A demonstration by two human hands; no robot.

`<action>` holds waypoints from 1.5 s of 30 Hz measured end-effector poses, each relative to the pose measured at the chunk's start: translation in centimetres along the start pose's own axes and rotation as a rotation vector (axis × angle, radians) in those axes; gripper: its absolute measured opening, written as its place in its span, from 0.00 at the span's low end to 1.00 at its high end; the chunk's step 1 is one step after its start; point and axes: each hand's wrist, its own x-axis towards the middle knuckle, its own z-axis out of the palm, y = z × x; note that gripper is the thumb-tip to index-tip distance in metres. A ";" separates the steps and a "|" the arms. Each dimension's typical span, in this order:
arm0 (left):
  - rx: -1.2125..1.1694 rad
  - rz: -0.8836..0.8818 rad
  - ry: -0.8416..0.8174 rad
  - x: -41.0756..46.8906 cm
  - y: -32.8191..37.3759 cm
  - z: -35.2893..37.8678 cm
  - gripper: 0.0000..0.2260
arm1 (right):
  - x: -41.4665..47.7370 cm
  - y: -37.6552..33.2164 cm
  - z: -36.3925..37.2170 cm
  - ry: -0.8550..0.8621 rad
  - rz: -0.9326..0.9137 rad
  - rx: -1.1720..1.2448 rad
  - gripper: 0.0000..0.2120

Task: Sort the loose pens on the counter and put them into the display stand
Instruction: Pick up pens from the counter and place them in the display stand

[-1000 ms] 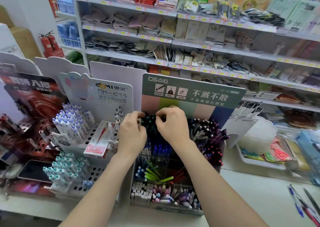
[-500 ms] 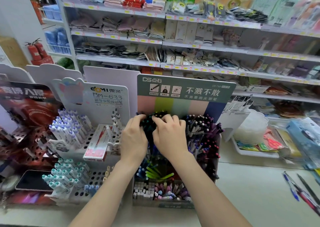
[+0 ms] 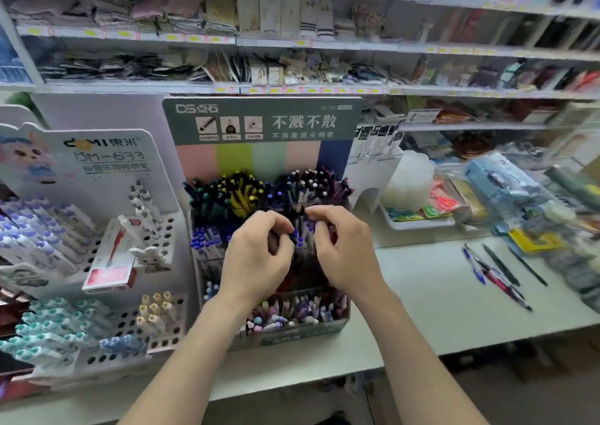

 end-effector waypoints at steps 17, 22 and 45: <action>0.353 0.122 -1.062 2.4 11.6 31.2 0.09 | -6.9 26.9 -19.8 -0.053 0.773 -0.049 0.15; 0.378 0.090 -1.067 2.9 14.4 42.1 0.13 | -8.5 38.5 -26.6 0.038 0.833 -0.142 0.16; 0.406 -0.177 -1.066 3.3 12.9 68.4 0.17 | -7.6 66.2 -33.9 -0.177 0.800 -0.524 0.32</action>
